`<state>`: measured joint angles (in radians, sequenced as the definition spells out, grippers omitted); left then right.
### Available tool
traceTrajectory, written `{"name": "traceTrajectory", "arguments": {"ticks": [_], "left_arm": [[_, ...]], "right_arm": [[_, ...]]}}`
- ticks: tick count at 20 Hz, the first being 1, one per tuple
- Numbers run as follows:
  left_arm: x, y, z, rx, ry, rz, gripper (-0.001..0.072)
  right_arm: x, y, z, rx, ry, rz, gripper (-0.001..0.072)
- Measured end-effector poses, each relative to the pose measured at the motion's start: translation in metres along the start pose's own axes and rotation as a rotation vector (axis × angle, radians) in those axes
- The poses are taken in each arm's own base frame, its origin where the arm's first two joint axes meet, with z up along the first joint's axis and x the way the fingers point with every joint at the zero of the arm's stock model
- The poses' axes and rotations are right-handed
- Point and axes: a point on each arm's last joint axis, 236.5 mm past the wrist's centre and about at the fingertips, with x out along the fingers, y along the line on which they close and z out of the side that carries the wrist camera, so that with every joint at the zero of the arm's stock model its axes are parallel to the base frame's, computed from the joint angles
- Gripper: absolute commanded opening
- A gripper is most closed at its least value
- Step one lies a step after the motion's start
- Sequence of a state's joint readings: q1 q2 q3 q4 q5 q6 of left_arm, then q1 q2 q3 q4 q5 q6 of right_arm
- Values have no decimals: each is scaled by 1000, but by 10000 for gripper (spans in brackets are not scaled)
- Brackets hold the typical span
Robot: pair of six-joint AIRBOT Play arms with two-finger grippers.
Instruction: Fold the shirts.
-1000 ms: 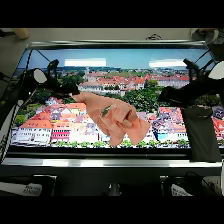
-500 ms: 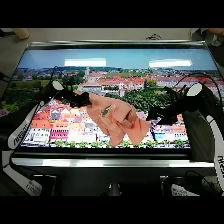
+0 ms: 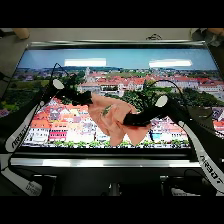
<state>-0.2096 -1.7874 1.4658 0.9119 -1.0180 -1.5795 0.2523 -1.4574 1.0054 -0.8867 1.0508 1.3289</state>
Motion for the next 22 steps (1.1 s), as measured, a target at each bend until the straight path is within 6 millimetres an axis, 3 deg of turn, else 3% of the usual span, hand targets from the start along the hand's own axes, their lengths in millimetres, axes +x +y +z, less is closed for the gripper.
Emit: {"name": "traceTrajectory", "arguments": {"ticks": [1,4,6,8,10,11,13,14,16,18,19,21,22], "left_arm": [[-5,-8,-1,17,-5,-7,24],[-31,-33,3,79,-60,-21,22],[-71,-53,15,163,-162,-8,22],[-143,-88,31,293,-332,16,23],[-237,-131,37,419,-548,22,23],[-295,-159,31,479,-684,5,23],[-399,-203,-1,574,-923,-41,22],[-445,-218,-24,610,-1027,-68,23],[-508,-228,-67,642,-1169,-76,23],[-533,-214,-93,622,-1206,-25,23],[-531,-200,-99,599,-1183,24,23],[-505,-165,-98,546,-1088,135,23],[-481,-145,-95,519,-1020,185,23]], "right_arm": [[5,5,8,-12,-34,-1,42],[-1,18,33,-57,-108,7,25],[-35,34,52,-142,-153,19,25],[-106,53,81,-249,-284,-12,26],[-206,83,104,-344,-506,-54,26],[-265,102,107,-391,-649,-82,26],[-364,146,87,-487,-900,-124,27],[-400,164,71,-520,-998,-140,27],[-451,185,35,-553,-1137,-187,27],[-468,184,7,-530,-1159,-239,27],[-466,173,1,-502,-1129,-277,28],[-441,139,-4,-419,-987,-353,27],[-421,119,-5,-373,-891,-373,28]]}}
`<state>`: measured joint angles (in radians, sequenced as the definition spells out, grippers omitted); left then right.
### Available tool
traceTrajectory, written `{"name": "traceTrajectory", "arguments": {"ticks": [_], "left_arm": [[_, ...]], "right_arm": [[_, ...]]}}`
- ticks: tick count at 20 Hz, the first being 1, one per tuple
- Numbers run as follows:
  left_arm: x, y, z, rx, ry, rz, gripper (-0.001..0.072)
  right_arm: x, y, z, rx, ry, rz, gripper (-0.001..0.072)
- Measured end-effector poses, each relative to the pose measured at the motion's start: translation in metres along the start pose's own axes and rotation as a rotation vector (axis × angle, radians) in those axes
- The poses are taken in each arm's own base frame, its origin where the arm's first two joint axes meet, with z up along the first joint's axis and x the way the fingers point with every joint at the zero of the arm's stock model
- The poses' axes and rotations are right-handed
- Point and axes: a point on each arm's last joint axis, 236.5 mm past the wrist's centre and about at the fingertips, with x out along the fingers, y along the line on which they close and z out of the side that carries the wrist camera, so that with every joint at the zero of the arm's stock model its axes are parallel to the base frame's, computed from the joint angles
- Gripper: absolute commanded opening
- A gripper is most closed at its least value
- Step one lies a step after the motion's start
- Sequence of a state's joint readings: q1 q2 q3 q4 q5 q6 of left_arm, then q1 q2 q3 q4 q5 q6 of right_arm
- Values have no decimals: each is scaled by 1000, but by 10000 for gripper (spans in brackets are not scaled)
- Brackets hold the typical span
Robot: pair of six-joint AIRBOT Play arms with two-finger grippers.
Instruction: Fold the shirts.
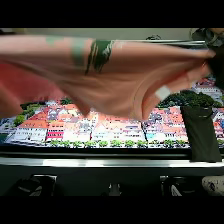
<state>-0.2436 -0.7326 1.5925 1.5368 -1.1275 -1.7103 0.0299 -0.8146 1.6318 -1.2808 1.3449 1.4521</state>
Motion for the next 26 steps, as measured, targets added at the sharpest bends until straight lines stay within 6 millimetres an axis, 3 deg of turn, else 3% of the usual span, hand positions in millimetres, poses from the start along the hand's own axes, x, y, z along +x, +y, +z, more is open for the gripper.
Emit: {"name": "traceTrajectory", "arguments": {"ticks": [2,4,7,9,10,11,12,14,17,18,21,23,26], "left_arm": [[35,13,-60,-5,159,39,24],[78,21,-136,-18,309,49,24],[133,19,-244,-105,459,13,24],[155,16,-298,-201,527,-3,24],[161,15,-321,-244,564,-3,24],[166,14,-335,-275,583,-3,25],[170,14,-342,-295,587,-4,24],[176,12,-347,-276,590,-20,25],[180,9,-342,-217,578,-50,24],[181,8,-340,-205,576,-57,24],[181,7,-341,-180,585,-69,25],[178,6,-345,-172,608,-75,24],[171,4,-354,-166,657,-83,24]], "right_arm": [[40,-16,-57,54,235,-17,30],[84,-29,-110,110,407,-22,30],[165,-56,-175,190,511,-56,30],[214,-69,-211,283,535,-80,50],[233,-70,-227,344,550,-83,254],[246,-70,-237,394,556,-81,510],[254,-67,-245,433,572,-72,538],[257,-60,-241,453,582,-40,540],[234,-39,-238,433,671,36,561],[225,-28,-247,443,724,68,561],[209,9,-299,518,887,155,559],[213,40,-333,584,939,206,559],[231,71,-361,636,933,229,546]]}}
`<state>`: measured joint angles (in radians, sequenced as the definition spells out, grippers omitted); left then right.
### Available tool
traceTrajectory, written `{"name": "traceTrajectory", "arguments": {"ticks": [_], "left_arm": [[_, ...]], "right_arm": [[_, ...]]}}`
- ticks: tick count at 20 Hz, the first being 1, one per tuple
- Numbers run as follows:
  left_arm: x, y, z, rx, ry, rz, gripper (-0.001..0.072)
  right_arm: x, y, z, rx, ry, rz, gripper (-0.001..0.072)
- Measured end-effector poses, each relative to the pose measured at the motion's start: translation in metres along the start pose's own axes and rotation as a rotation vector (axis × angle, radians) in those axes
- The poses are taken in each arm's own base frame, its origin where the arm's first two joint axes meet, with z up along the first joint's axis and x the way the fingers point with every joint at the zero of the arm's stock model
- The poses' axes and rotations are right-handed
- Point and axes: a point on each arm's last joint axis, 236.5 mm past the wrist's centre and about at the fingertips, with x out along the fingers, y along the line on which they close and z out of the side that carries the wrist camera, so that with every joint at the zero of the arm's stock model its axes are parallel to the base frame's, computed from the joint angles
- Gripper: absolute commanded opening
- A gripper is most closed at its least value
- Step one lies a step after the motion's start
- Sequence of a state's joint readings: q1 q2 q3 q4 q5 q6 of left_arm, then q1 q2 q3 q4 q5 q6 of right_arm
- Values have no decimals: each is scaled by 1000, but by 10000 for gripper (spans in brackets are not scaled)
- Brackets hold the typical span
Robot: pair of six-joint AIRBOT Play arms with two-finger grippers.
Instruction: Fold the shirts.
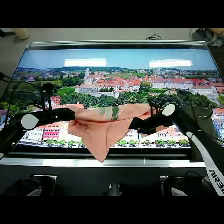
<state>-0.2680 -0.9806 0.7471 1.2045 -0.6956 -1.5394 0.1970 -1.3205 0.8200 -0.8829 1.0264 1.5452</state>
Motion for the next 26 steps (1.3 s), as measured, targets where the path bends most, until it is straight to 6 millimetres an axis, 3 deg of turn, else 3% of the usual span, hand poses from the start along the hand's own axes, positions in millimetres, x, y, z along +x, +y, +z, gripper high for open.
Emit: {"name": "traceTrajectory", "arguments": {"ticks": [4,5,6,7,10,12,13,15,16,17,18,19,21,22,24,26], "left_arm": [[-2,-1,-11,6,45,-4,24],[-3,-2,-12,7,50,-4,24],[-3,-2,-13,7,54,-5,25],[-3,-2,-14,7,58,-5,25],[-5,-3,-12,10,59,-8,24],[-16,-8,4,41,33,-5,24],[-27,-12,19,71,3,2,24],[-68,-22,67,155,-102,30,24],[-97,-31,96,187,-182,39,24],[-139,-44,130,213,-293,45,24],[-187,-59,161,231,-416,44,24],[-237,-74,183,241,-533,33,24],[-330,-100,206,249,-734,-4,24],[-370,-110,208,253,-816,-20,24],[-420,-119,204,255,-907,-38,24],[-436,-118,198,255,-920,-24,24]], "right_arm": [[30,11,12,79,-68,55,524],[35,12,18,109,-88,66,419],[38,13,22,137,-105,78,98],[41,15,26,165,-119,91,28],[40,21,35,182,-140,121,27],[16,38,47,67,-164,148,27],[-9,52,55,-27,-189,156,27],[-88,86,79,-232,-330,149,27],[-141,105,90,-330,-445,134,27],[-208,126,96,-436,-600,104,27],[-272,145,92,-519,-756,71,27],[-340,166,75,-601,-930,37,27],[-448,199,21,-703,-1241,10,27],[-488,209,-9,-722,-1366,12,27],[-529,214,-51,-716,-1501,18,28],[-547,214,-70,-695,-1559,23,28]]}}
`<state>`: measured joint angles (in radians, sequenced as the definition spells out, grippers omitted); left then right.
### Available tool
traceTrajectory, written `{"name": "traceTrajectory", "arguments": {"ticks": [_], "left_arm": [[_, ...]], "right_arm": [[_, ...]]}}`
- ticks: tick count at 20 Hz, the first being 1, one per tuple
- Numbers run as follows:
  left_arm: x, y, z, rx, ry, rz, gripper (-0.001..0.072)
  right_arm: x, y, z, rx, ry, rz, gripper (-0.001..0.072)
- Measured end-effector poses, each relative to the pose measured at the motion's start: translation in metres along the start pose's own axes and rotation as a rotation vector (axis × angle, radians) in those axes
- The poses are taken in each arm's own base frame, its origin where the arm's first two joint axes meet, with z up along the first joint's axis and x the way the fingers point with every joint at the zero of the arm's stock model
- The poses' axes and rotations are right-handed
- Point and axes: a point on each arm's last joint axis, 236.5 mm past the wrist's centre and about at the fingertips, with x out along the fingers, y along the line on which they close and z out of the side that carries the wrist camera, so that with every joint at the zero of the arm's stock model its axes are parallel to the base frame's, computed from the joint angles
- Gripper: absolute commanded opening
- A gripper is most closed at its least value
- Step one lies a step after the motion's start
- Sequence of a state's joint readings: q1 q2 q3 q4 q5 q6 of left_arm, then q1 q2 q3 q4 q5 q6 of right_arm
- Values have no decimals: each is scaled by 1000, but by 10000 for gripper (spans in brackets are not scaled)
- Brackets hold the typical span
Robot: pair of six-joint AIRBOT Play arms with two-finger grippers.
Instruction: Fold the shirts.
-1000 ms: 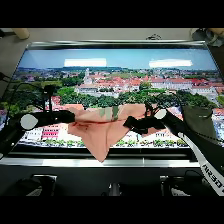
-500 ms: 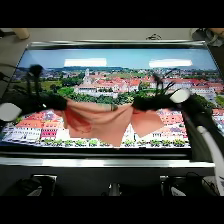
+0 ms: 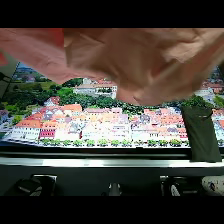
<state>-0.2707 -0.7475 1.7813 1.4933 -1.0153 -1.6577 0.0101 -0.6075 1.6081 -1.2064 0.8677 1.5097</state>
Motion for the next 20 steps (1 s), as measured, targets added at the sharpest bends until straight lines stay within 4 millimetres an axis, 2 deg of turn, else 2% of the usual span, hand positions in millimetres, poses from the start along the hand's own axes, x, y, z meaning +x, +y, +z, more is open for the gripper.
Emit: {"name": "traceTrajectory", "arguments": {"ticks": [2,4,5,7,10,12,14,15,16,17,18,19,20], "left_arm": [[2,7,-9,6,40,28,24],[22,12,-37,2,134,40,24],[37,15,-56,-2,188,47,24],[74,29,-111,-1,337,81,24],[136,62,-219,36,581,160,25],[170,80,-296,44,736,197,29],[191,88,-370,-10,877,221,58],[196,88,-402,-49,943,226,69],[197,86,-432,-98,1007,226,161],[200,82,-453,-143,1047,221,448],[200,79,-466,-185,1078,219,622],[200,77,-474,-228,1098,216,624],[198,78,-476,-261,1122,214,621]], "right_arm": [[-2,-4,-1,4,11,-23,28],[11,-18,-20,-7,88,-61,28],[23,-28,-41,-12,165,-84,28],[55,-52,-101,0,377,-120,28],[106,-86,-214,62,722,-146,29],[138,-111,-292,112,899,-172,29],[161,-131,-366,192,1037,-210,29],[167,-134,-398,247,1093,-217,33],[172,-133,-427,313,1140,-216,97],[177,-130,-448,371,1169,-212,285],[181,-126,-464,427,1185,-200,497],[186,-118,-470,490,1188,-174,556],[190,-110,-471,534,1188,-139,556]]}}
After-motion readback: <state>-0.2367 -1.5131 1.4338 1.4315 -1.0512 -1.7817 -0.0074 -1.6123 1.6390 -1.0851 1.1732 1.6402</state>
